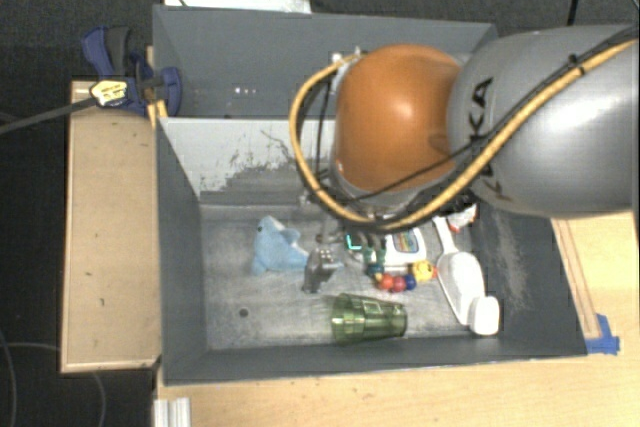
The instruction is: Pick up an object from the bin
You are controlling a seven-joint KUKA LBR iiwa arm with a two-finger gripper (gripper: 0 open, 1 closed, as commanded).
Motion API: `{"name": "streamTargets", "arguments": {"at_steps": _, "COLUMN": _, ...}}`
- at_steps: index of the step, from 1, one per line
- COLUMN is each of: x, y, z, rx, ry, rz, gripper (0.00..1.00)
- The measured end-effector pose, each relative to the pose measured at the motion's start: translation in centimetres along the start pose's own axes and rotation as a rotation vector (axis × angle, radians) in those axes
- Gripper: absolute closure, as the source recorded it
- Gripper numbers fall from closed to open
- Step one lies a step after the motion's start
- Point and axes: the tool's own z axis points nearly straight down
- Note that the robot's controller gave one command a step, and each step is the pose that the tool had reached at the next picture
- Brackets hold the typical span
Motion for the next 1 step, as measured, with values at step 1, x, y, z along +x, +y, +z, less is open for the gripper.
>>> {"name": "streamTargets", "arguments": {"at_steps": 1, "x": -0.19, "y": -0.09, "z": -0.4, "rx": -0.001, "ry": -0.008, "rz": 0.005, "gripper": 0.0}}
